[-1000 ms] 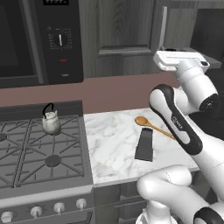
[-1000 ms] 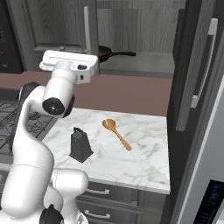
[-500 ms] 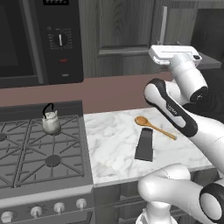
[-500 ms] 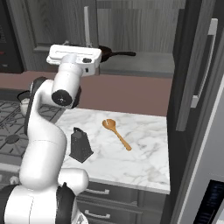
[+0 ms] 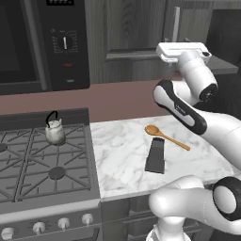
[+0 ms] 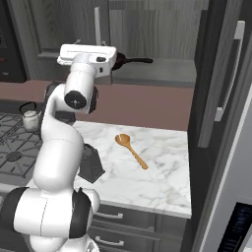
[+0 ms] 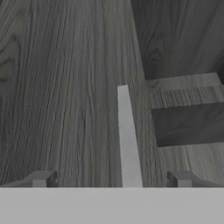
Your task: Pick the pan from the cabinet and place it on the stove. Then turn on the stove burner for the pan.
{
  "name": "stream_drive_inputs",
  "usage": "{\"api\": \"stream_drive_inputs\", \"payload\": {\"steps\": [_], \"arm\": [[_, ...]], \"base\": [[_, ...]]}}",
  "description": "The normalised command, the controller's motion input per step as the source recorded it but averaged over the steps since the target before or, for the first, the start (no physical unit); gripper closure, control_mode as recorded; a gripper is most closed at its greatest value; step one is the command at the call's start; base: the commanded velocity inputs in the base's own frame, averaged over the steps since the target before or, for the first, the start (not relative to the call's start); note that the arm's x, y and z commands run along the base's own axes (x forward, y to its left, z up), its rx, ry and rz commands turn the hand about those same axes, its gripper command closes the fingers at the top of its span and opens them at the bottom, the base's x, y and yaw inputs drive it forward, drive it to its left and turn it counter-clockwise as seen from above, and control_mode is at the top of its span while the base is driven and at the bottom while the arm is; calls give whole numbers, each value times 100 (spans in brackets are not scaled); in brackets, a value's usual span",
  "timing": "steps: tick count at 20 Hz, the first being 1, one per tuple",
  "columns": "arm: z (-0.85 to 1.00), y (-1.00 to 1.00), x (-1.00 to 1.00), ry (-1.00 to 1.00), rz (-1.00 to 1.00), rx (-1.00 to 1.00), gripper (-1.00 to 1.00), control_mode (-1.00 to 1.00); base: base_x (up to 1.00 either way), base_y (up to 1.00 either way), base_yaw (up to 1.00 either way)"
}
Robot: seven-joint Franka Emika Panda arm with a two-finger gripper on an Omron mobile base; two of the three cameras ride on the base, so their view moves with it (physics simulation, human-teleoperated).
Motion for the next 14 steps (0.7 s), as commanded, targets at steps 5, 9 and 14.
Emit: {"api": "stream_drive_inputs", "payload": {"steps": [5,9,14], "arm": [[9,10,32,0,0,-1,-100,-100],[2,14,27,0,0,-3,-100,-100],[1,14,23,0,0,-2,-100,-100]], "base": [[0,0,0],[0,0,0],[0,0,0]]}}
